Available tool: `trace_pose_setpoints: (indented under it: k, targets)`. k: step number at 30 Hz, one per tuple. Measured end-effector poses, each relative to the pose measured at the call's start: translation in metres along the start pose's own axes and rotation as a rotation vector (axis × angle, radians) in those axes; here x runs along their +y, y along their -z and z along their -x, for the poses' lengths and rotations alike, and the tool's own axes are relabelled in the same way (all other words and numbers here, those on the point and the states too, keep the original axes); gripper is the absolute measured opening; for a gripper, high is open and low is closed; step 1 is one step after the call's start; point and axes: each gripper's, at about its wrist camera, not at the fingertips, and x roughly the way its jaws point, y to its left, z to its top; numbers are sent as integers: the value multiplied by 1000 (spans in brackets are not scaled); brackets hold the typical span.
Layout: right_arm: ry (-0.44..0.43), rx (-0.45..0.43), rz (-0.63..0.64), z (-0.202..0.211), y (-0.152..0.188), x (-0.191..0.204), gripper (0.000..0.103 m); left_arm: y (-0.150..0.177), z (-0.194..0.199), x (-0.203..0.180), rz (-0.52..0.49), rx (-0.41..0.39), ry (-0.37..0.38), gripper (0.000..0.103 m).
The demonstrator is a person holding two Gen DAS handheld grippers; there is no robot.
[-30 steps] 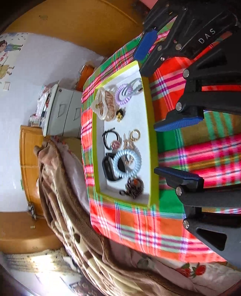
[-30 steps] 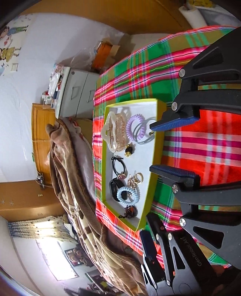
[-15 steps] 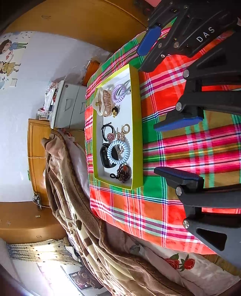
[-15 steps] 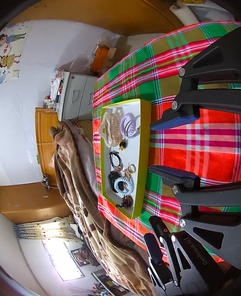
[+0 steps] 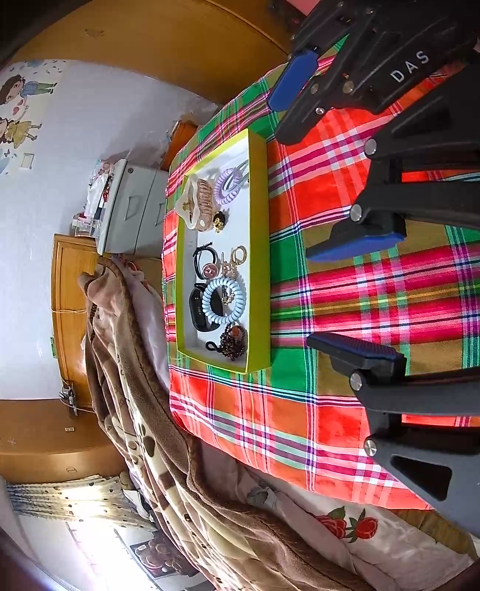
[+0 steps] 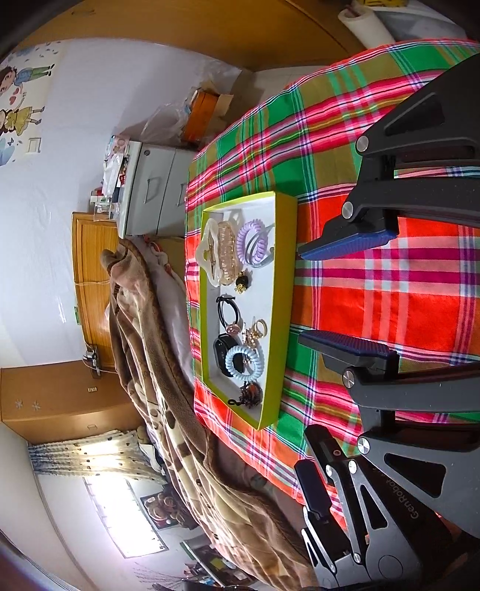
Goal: Organize jewelry
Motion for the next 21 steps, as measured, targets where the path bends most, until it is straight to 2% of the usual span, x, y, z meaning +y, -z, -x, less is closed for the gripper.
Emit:
trace_pose_setpoints:
  k: [21]
  targets:
    - [2, 5, -5, -1, 0, 0, 40, 1, -1, 1, 1, 13, 2, 41]
